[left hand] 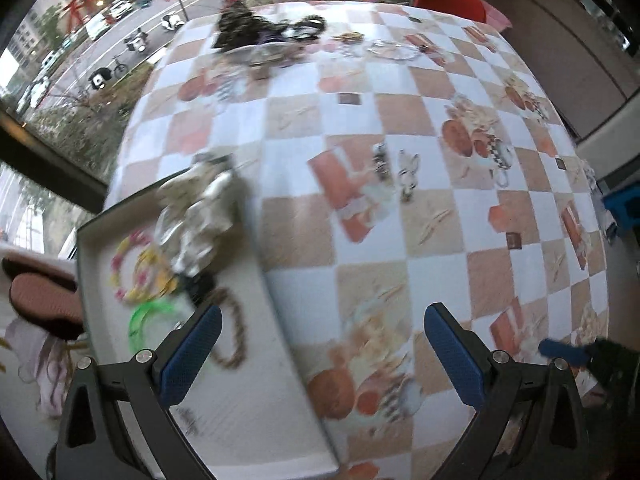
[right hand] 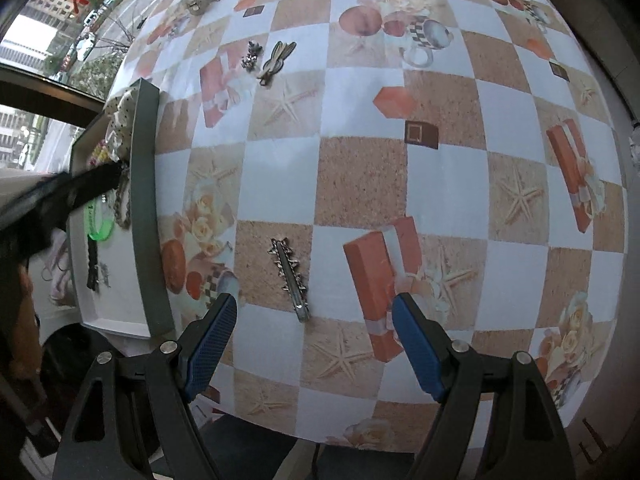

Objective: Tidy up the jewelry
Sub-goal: 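Move the left tool to the cream bunny clip while the right tool reaches the spiky silver clip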

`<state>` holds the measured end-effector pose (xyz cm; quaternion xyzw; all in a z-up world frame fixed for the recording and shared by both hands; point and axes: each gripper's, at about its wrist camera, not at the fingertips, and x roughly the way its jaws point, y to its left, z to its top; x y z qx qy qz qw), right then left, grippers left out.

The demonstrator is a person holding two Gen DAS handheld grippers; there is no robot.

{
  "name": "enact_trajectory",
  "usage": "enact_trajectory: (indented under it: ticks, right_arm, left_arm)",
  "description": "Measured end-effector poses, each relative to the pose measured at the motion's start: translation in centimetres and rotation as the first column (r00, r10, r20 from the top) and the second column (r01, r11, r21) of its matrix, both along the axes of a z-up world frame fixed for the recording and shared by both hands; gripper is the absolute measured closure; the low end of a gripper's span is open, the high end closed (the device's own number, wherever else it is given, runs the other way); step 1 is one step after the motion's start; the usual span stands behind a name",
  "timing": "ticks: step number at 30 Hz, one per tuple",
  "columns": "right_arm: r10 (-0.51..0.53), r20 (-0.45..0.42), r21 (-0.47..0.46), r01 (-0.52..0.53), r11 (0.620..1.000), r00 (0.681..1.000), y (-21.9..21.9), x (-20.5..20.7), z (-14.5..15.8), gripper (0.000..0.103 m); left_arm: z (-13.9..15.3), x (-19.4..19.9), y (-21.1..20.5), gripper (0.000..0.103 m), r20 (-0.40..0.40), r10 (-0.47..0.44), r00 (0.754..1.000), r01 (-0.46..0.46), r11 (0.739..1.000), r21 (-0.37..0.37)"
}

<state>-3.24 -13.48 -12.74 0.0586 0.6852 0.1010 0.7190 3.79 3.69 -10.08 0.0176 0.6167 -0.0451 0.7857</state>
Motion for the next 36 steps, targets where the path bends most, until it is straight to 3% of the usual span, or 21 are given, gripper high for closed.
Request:
enact_trajectory:
  ticks: [8, 10, 13, 15, 18, 20, 33, 36]
  right_arm:
    - [0.044, 0.007, -0.019, -0.044, 0.999, 0.999, 1.0, -0.6, -1.3, 0.021]
    - [0.057, 0.011, -0.021, -0.057, 0.998, 0.998, 1.4, -0.8, -1.6, 0.021]
    - [0.087, 0.025, -0.033, -0.086, 0.996, 0.996, 2.1, -1.0, -2.0, 0.026]
    - [0.108, 0.036, -0.047, -0.106, 0.993, 0.994, 2.6, -1.2, -2.3, 0.029]
    - [0.13, 0.049, -0.076, -0.126, 0.989, 0.99, 3.3, -1.4, -2.7, 0.035]
    - [0.14, 0.05, -0.092, -0.135, 0.987, 0.989, 3.6, -1.4, -3.1, 0.04]
    - [0.198, 0.078, -0.168, -0.182, 0.969, 0.977, 5.3, -2.6, -3.9, 0.054]
    - [0.205, 0.079, -0.185, -0.188, 0.964, 0.975, 5.3, -2.7, -3.9, 0.062]
  left_arm:
    - [-2.7, 3.0, -3.1, 0.0, -0.031, -0.06, 0.998, 0.059, 0.998, -0.012]
    - [-3.5, 3.5, -3.8, 0.009, -0.039, -0.074, 0.996, 0.073, 0.997, -0.01]
    - [-4.7, 4.4, -4.7, 0.01, -0.06, -0.091, 0.994, 0.09, 0.996, -0.01]
    - [-5.4, 5.1, -5.2, 0.021, -0.07, -0.102, 0.992, 0.101, 0.995, -0.018]
    - [-6.4, 6.1, -5.9, 0.026, -0.085, -0.113, 0.99, 0.111, 0.994, -0.024]
    - [-6.9, 6.6, -6.4, 0.038, -0.093, -0.125, 0.988, 0.123, 0.992, -0.03]
    - [-7.9, 9.2, -10.3, 0.043, -0.079, -0.164, 0.983, 0.162, 0.986, -0.039]
    - [-7.9, 9.9, -11.0, 0.057, -0.073, -0.162, 0.984, 0.161, 0.987, -0.025]
